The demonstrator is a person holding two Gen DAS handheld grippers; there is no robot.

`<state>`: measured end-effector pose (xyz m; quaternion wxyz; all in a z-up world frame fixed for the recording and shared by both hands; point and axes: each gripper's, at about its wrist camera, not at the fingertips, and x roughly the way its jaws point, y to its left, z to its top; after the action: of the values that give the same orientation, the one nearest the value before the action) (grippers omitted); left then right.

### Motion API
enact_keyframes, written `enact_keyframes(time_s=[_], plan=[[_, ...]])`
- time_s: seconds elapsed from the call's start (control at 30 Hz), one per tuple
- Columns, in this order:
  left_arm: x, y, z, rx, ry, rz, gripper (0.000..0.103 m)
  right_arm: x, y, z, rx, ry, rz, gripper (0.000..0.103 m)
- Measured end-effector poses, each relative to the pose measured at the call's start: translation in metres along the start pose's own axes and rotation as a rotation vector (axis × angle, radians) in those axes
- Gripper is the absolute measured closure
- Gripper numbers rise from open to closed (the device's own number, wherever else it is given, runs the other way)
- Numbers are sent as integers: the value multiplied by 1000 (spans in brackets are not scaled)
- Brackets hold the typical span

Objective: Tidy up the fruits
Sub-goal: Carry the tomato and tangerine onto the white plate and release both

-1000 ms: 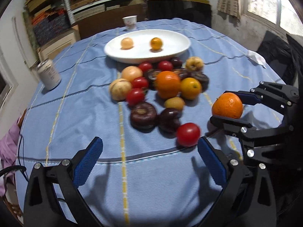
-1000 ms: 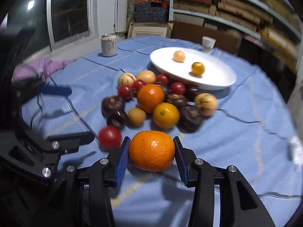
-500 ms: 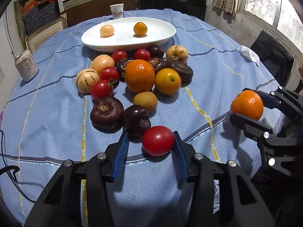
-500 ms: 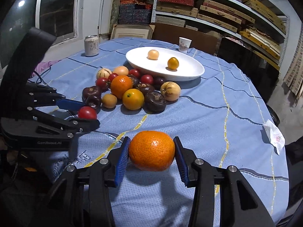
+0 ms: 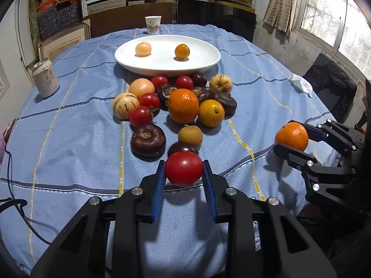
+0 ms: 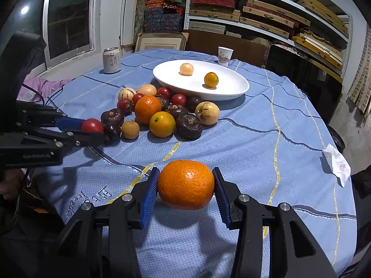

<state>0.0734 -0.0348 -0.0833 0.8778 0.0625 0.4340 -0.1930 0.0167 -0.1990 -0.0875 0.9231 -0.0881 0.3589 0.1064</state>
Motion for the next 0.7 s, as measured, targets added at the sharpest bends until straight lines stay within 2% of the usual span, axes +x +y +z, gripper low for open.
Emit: enact_keyframes(time_s=[0.2, 0.33, 0.57, 0.7], plan=[[-14, 10, 8, -10, -46, 19, 73, -3, -3, 10, 8, -25, -4, 56], [-18, 23, 24, -26, -69, 30, 73, -5, -14, 29, 13, -52, -18, 57], [-33, 44, 83, -38, -152, 33, 73, -4, -48, 87, 59, -127, -43, 56], [-11, 53, 124, -33, -134, 38, 73, 13, -68, 125, 78, -152, -53, 56]])
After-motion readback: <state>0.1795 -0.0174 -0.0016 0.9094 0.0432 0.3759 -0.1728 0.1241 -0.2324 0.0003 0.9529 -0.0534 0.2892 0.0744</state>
